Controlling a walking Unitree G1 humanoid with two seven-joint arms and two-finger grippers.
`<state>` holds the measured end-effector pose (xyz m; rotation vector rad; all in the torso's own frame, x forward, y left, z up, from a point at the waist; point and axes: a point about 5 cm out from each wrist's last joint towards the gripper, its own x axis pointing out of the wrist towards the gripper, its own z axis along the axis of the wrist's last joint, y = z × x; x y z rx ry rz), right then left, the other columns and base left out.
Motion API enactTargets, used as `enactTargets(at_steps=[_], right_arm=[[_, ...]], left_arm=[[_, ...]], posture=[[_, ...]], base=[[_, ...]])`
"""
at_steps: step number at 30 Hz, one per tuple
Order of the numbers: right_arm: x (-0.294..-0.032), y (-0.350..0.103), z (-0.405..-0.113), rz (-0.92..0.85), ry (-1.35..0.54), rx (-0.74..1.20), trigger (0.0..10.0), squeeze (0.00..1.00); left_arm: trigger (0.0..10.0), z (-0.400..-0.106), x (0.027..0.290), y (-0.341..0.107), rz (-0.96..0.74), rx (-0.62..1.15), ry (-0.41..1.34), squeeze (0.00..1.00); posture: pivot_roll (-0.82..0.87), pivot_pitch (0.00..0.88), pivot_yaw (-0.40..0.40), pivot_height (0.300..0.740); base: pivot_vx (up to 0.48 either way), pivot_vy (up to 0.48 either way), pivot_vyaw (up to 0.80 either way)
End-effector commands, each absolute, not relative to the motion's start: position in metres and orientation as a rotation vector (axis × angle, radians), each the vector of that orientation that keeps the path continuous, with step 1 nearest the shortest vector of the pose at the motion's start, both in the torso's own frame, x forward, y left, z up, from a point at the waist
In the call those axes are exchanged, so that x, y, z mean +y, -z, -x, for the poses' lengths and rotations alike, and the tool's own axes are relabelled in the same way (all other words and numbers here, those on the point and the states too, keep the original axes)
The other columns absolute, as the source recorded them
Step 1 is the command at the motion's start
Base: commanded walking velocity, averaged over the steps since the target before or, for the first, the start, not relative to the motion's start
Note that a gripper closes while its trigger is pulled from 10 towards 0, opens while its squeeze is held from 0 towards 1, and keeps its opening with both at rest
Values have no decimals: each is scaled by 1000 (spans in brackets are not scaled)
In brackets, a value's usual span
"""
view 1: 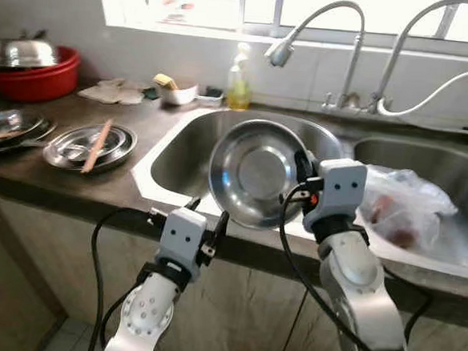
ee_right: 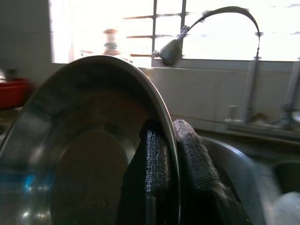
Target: Kitchen organization
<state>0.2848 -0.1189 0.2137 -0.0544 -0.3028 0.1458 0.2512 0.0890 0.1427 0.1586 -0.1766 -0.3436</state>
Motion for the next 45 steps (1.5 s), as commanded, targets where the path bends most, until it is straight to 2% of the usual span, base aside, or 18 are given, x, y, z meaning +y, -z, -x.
enactTargets(at_steps=[1,5,17,28,38,45], right_arm=[[-127,-219,-287,54,-113,-322,10000,0],[-129,-219,-288,57,-109,-321,10000,0],[-141,-209,-298,90,-57,-214,10000,0],[-161,-179,-327,126,11,37,10000,0],[-163,-164,-355,127,8,195,10000,0],[-159,-143,-360,134,-29,345,10000,0]], left_arm=[[10000,-251,83,-147,-152,-196,361,0],[10000,-251,84,-147,-152,-196,359,0],[10000,-251,84,-144,-148,-178,360,0],[10000,-243,81,-137,-145,-142,382,0],[10000,-233,76,-141,-130,-140,394,0],[10000,-226,80,-135,-125,-104,383,0]], posture=[[-34,0,0,740],[-34,0,-1,740],[-34,0,-1,740],[-23,3,-15,740],[1,40,-33,740],[14,65,-40,740]], base=[[424,0,0],[396,0,0],[0,0,0],[0,0,0],[0,0,0],[0,0,0]])
